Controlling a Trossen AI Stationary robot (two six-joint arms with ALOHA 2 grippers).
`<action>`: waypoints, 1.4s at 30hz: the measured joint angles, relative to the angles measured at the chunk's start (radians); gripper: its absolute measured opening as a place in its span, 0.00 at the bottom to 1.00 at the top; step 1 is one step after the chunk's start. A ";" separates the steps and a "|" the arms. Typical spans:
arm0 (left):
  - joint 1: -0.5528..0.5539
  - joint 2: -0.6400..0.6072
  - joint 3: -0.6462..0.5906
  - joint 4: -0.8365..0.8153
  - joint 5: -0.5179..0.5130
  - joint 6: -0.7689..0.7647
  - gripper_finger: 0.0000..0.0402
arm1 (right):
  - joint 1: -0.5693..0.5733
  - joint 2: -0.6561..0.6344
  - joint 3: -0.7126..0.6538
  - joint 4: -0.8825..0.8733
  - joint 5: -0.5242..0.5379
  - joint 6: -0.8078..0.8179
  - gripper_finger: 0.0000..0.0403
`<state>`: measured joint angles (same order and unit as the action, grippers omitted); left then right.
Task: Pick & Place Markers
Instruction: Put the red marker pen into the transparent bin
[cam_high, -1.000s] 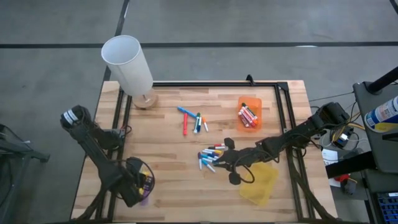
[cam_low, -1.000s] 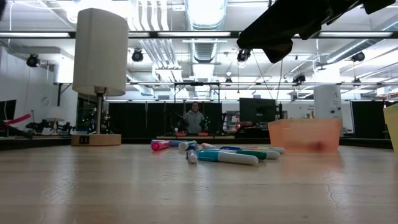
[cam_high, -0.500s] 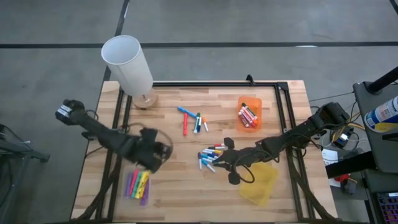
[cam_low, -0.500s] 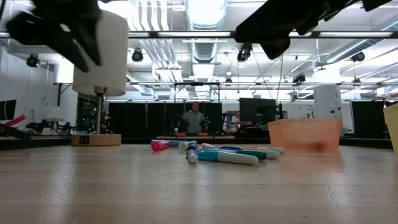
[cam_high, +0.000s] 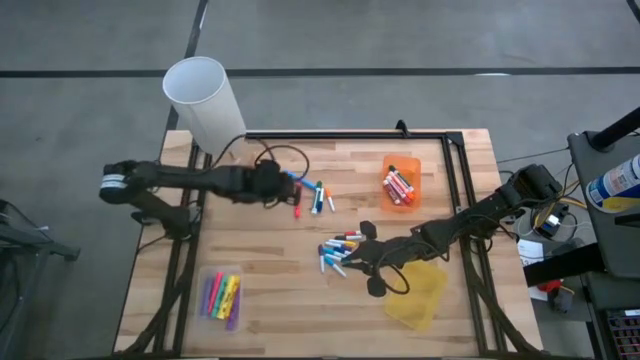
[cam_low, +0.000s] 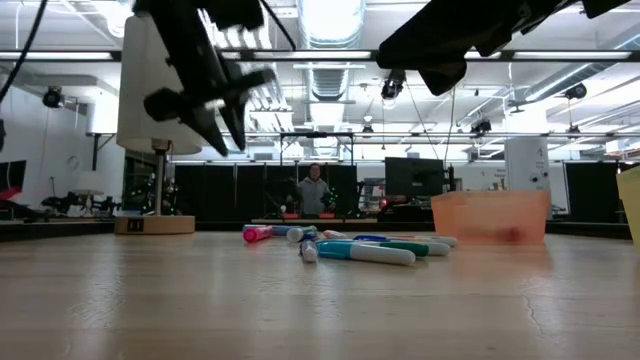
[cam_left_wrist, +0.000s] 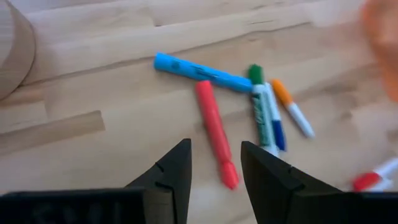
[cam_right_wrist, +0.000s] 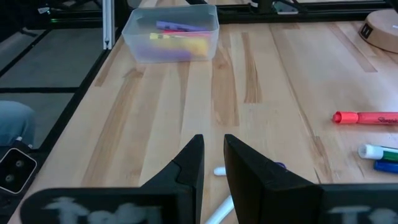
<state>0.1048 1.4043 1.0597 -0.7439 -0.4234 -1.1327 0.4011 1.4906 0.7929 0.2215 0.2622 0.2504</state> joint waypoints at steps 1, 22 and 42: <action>0.023 0.016 0.000 0.010 0.013 0.010 0.33 | 0.000 0.000 0.000 0.000 0.000 0.000 0.14; 0.134 0.348 0.000 0.276 0.178 0.080 0.33 | 0.000 0.000 0.001 0.000 -0.001 0.004 0.14; 0.151 0.382 0.001 0.274 0.251 0.120 0.11 | 0.000 0.000 0.001 -0.001 -0.004 0.004 0.14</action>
<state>0.2558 1.7861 1.0607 -0.4700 -0.1722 -1.0125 0.4011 1.4902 0.7937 0.2207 0.2584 0.2543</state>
